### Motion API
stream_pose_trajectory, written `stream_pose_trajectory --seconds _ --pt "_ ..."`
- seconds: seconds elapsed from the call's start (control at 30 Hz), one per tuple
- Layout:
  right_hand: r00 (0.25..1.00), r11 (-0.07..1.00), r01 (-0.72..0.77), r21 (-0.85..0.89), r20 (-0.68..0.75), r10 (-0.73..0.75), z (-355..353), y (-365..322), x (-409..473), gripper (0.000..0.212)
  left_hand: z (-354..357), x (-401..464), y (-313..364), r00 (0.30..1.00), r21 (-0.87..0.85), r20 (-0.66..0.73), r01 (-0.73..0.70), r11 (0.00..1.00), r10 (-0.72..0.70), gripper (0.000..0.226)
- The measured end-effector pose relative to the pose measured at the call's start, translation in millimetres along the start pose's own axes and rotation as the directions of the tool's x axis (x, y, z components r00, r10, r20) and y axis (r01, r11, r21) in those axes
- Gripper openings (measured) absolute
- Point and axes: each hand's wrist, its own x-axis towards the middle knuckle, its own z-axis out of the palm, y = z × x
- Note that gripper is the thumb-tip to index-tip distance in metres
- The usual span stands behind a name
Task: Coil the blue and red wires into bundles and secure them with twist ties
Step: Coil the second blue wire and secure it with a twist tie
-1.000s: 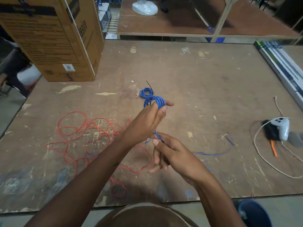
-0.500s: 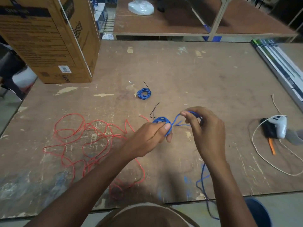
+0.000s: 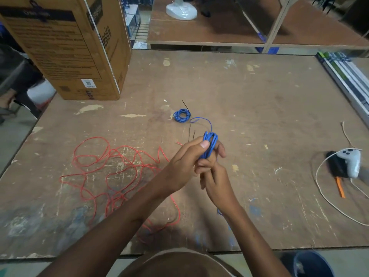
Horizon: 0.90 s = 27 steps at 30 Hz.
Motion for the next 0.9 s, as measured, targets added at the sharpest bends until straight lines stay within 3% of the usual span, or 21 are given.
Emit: stream_pose_trajectory --seconds 0.13,0.27,0.37,0.47,0.57,0.7,0.73,0.8,0.9 --pt "0.995 0.999 -0.031 -0.026 0.095 0.034 1.0 -11.7 -5.6 0.036 -7.3 16.6 -7.2 0.994 0.017 -0.102 -0.031 0.999 0.033 0.038" --pt "0.978 0.988 -0.103 -0.117 0.171 0.122 -9.1 -21.5 -3.9 0.017 -12.7 30.1 -24.6 0.977 0.339 -0.192 -0.021 0.941 0.091 0.039" --pt "0.906 0.966 -0.233 -0.111 0.338 0.257 -20.6 -34.7 -1.1 0.016 -8.7 41.1 -42.2 0.969 0.518 -0.182 -0.051 0.854 0.168 0.027" --pt "0.851 0.941 -0.317 -0.120 0.403 0.338 -33.7 -45.9 0.9 0.016 -15.6 53.0 -57.6 0.975 0.685 -0.129 -0.046 0.727 0.183 0.019" --pt "0.856 0.922 -0.384 -0.043 0.358 0.373 -49.1 -54.4 -4.2 0.014 -33.0 57.9 -59.5 0.990 0.833 -0.088 0.015 0.552 0.106 0.029" --pt "0.925 0.922 -0.376 0.095 0.098 0.367 -74.4 -58.0 2.4 0.022 -46.6 48.5 -49.3 0.998 0.904 -0.045 0.023 0.427 0.043 0.035" --pt "0.942 0.941 -0.334 0.047 0.040 0.332 -80.3 -57.9 6.0 0.024 -44.3 44.7 -46.2 0.999 0.910 -0.027 0.011 0.414 0.033 0.038" --pt "0.981 0.953 -0.192 -0.235 -0.056 0.184 -89.6 -58.3 12.5 0.025 -36.7 37.8 -38.5 1.000 0.913 -0.004 0.006 0.408 -0.006 0.044" --pt "0.993 0.810 0.022 -0.586 -0.080 -0.084 -100.7 -63.7 25.3 0.015 -28.8 25.8 -25.1 0.995 0.859 0.051 -0.002 0.512 -0.082 0.051"
